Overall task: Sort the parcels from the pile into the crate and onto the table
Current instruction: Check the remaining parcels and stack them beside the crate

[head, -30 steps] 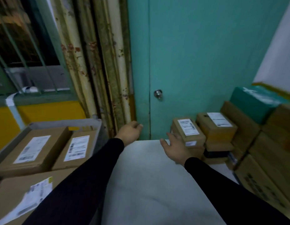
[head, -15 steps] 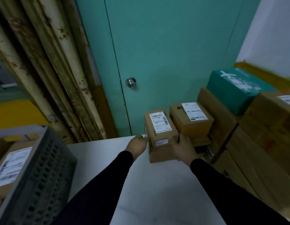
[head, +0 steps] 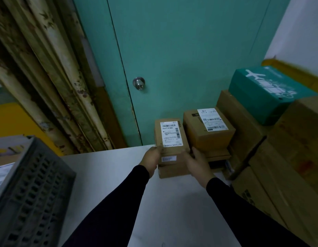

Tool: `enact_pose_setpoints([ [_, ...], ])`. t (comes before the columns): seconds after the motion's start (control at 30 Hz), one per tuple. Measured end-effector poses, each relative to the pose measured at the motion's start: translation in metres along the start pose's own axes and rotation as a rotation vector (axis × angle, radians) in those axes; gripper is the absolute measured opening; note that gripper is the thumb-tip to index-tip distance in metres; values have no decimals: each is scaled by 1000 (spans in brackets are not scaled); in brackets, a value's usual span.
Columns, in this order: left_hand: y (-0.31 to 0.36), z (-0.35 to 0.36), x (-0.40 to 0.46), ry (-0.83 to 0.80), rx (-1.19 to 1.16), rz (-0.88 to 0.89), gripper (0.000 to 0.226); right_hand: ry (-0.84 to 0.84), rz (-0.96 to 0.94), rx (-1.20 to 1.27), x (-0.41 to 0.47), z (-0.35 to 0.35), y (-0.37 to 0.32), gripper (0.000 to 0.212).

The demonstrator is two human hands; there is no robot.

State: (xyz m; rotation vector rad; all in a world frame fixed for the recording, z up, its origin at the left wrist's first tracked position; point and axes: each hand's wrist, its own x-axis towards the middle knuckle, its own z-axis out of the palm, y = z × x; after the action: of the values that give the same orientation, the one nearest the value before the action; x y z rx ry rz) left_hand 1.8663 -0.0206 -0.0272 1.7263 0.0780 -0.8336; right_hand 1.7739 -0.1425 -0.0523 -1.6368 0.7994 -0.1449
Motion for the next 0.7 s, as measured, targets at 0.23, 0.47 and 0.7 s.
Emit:
enact_pose_setpoints([
  [0.23, -4, -14, -8, 44, -84, -11, 35, 47, -39, 62, -6, 7, -4, 27],
  [0.47, 5, -48, -47, 11, -198, 10, 22, -16, -146, 174, -32, 27, -30, 39],
  [0.7, 10, -112, -108, -68, -150, 55, 34, -170, -287, 38, -67, 54, -54, 47],
])
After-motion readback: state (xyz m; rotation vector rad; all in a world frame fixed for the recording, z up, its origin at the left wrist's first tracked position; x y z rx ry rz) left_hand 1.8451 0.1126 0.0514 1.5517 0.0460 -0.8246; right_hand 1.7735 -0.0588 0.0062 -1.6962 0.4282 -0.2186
